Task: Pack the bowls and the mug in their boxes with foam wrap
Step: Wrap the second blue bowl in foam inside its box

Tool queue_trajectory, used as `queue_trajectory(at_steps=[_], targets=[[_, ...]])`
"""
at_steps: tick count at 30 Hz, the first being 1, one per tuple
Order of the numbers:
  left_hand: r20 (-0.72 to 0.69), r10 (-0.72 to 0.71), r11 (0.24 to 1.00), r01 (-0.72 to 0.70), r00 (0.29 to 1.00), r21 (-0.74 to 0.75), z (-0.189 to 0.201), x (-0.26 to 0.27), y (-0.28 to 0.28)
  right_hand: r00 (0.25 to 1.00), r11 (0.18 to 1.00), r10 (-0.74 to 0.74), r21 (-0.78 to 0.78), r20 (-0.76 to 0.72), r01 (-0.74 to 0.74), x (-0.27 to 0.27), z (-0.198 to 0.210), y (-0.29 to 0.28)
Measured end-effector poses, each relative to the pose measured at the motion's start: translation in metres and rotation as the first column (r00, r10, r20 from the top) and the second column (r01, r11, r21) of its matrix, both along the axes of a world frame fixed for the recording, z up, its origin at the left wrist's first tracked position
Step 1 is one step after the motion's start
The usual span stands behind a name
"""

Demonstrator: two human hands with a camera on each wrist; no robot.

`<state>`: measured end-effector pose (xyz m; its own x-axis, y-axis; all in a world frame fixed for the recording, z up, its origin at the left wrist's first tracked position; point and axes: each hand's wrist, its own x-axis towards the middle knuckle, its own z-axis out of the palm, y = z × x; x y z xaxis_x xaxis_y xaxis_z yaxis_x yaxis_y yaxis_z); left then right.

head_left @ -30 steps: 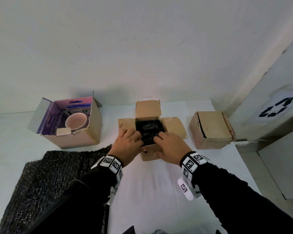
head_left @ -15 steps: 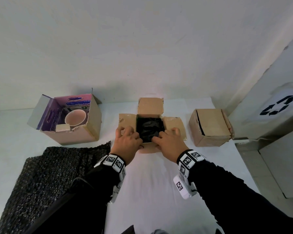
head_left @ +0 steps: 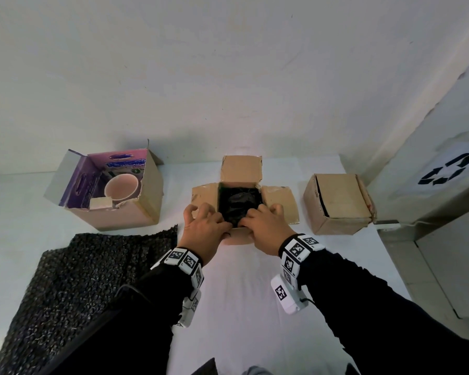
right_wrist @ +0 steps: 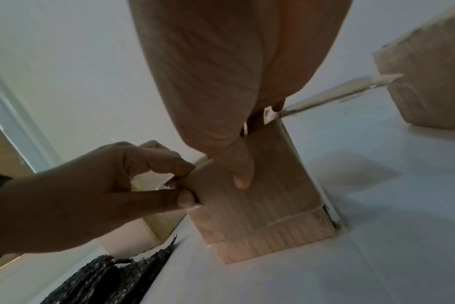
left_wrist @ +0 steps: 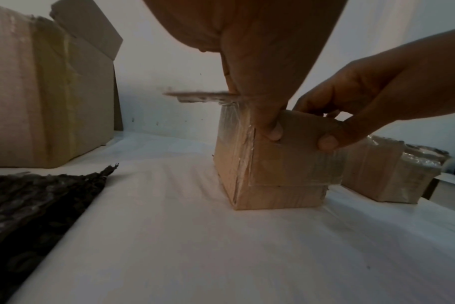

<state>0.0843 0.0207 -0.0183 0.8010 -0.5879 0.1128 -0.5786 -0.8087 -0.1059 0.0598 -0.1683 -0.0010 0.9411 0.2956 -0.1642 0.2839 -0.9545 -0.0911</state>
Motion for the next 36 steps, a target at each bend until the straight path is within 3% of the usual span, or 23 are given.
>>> queue_trajectory(at_steps=[4,9,14,17,23,27,33,36], targets=[[-0.022,0.001,0.996,0.000,1.000,0.088,0.003,0.004,-0.004,0.999,0.996,0.035,-0.078,-0.014,-0.036,0.005,0.005,0.005],[0.016,-0.009,0.997,0.008,1.000,0.080,0.001,-0.002,-0.003,0.995,0.992,0.096,-0.091,0.040,-0.092,0.003,0.005,0.003],[0.111,-0.013,0.996,0.003,0.994,0.095,0.000,-0.006,-0.003,0.945,0.980,0.159,-0.163,0.287,-0.115,-0.005,-0.008,-0.015],[0.132,-0.053,0.994,0.039,0.990,0.106,0.000,-0.009,-0.003,0.923,0.972,0.199,-0.186,0.329,-0.143,-0.008,-0.013,-0.022],[0.188,-0.058,0.995,0.041,0.981,0.093,-0.001,-0.011,-0.005,0.915,0.966,0.212,-0.214,0.343,-0.144,-0.005,-0.017,-0.019],[0.138,-0.058,0.997,0.050,0.989,0.065,-0.006,-0.011,-0.002,0.896,0.959,0.232,-0.245,0.378,-0.145,-0.005,-0.015,-0.026],[0.120,-0.008,0.995,-0.004,0.993,0.101,-0.003,-0.010,-0.004,0.942,0.967,0.169,-0.235,0.290,-0.102,-0.007,-0.020,-0.025],[0.089,-0.016,0.994,0.006,0.996,0.111,-0.004,-0.009,-0.003,0.949,0.955,0.214,-0.255,0.231,-0.153,-0.001,-0.014,-0.022]])
